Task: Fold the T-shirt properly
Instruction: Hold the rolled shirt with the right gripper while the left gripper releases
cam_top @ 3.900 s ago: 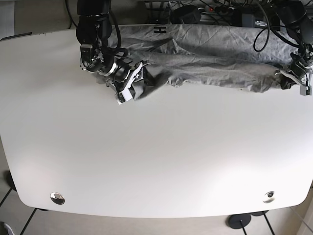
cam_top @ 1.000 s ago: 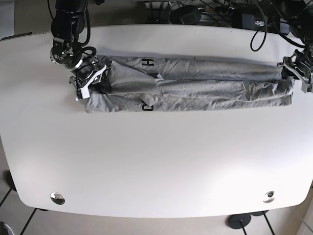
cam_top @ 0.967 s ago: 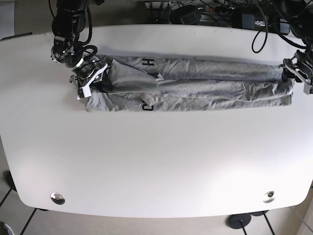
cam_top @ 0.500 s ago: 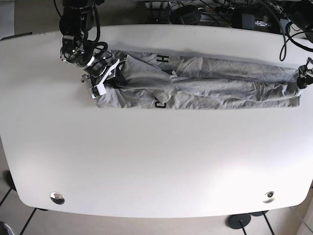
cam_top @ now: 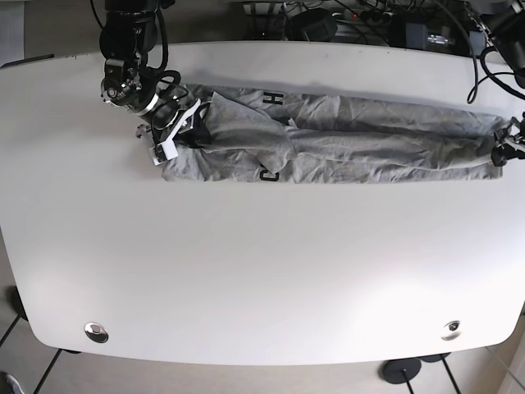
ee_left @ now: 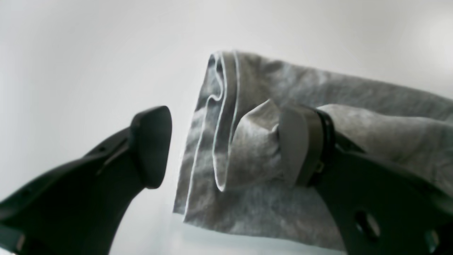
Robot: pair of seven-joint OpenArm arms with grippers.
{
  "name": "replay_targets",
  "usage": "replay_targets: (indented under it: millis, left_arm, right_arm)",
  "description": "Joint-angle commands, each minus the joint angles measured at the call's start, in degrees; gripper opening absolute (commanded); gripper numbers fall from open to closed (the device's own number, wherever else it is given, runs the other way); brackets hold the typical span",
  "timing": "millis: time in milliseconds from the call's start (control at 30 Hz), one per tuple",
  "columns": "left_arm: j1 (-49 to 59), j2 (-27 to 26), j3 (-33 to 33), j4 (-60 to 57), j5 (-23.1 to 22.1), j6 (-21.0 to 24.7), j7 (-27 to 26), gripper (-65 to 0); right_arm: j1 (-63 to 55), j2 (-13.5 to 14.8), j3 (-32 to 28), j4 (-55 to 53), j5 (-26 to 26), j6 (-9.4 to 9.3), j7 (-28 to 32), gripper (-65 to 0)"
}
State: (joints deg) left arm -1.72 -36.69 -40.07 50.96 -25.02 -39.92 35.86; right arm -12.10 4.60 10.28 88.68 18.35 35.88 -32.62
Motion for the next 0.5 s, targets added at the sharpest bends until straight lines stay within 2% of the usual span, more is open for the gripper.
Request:
replay_targets:
  millis: [33, 233, 433, 500]
  left_arm:
    - [-0.7, -1.9, -0.2, -0.5, 0.6, -0.1, -2.3, -20.6]
    - [-0.8, -2.2, 1.3, -8.5, 3.8, -0.1, -8.3, -20.4]
    - [-0.8, -1.5, 4.0, -9.2, 3.7, -0.1, -7.9, -20.8]
    - [-0.8, -0.5, 5.9, -9.1, 3.7, -0.1, -6.3, -21.1]
  right_arm:
    - [0.5, 0.3, 0.2, 0.7, 0.6, 0.03, 0.7, -54.9]
    - [0.4, 0.3, 0.3, 0.7, 0.9, 0.21, 0.8, -54.9]
    - [0.3, 0.2, 0.0, 0.7, 0.9, 0.12, 2.6, -54.9]
    - [0.3, 0.2, 0.0, 0.7, 0.9, 0.03, 2.6, -54.9]
